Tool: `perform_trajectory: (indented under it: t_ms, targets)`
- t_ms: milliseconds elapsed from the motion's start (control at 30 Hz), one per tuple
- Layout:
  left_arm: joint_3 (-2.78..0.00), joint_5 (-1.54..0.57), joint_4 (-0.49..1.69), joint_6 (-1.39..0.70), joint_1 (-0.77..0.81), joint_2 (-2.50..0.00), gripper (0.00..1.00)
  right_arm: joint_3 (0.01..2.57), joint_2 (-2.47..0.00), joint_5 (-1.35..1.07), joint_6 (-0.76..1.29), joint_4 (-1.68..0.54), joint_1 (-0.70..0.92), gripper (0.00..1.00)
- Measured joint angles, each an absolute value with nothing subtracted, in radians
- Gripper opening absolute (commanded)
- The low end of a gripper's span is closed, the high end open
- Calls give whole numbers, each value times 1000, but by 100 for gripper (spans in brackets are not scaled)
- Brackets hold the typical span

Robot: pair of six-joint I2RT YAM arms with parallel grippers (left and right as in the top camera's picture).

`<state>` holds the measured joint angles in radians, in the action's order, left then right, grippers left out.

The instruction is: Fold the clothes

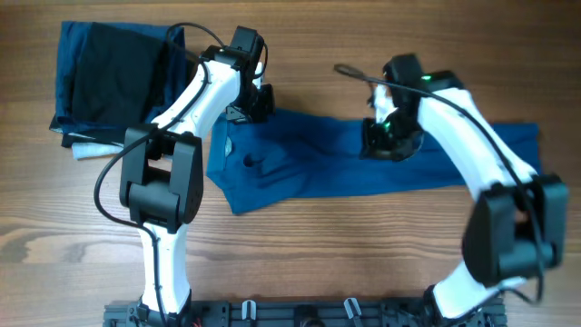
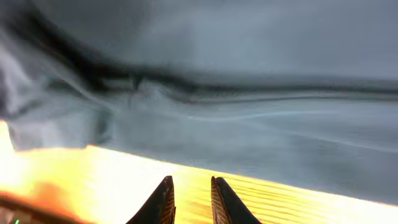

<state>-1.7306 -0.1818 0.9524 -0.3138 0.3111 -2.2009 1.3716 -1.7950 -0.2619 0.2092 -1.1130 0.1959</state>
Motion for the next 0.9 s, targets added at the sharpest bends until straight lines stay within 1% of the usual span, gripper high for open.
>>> perform_trajectory:
  t_ms: [100,200,300,433,567,633,667,700,800,900]
  targets:
    - [-1731,-182,952,-314,311,-2201,6,1379,-1770,-180,236,-1099,163,11]
    - [-1731,-182,952,-314,311,-2201,6,1367,-1798,-147,243,-1026,152,10]
    - [-1731,-182,952,-314,311,-2201,6,1357,-1860,-129,241,-923,152,10]
    - [-1731,-182,953,-314,311,-2201,4,1352,-1933,-101,241,-880,152,9]
    - [-1731,-182,955,-314,311,-2201,5,1349,-1987,-74,242,-877,152,4]
    - [-1731,-182,956,-314,311,-2201,4,1343,-1998,-63,242,-883,152,4]
    - [-1731,-182,957,-314,311,-2201,4,1341,-1998,-58,242,-897,152,2]
    - [-1731,-182,957,-314,311,-2201,4,1341,-1998,-55,242,-913,152,4]
    - [-1731,-182,957,-314,311,-2201,4,1339,-1998,-40,249,-998,152,4]
    - [-1731,-182,957,-314,311,-2201,4,1324,-1998,-24,264,-1024,152,4]
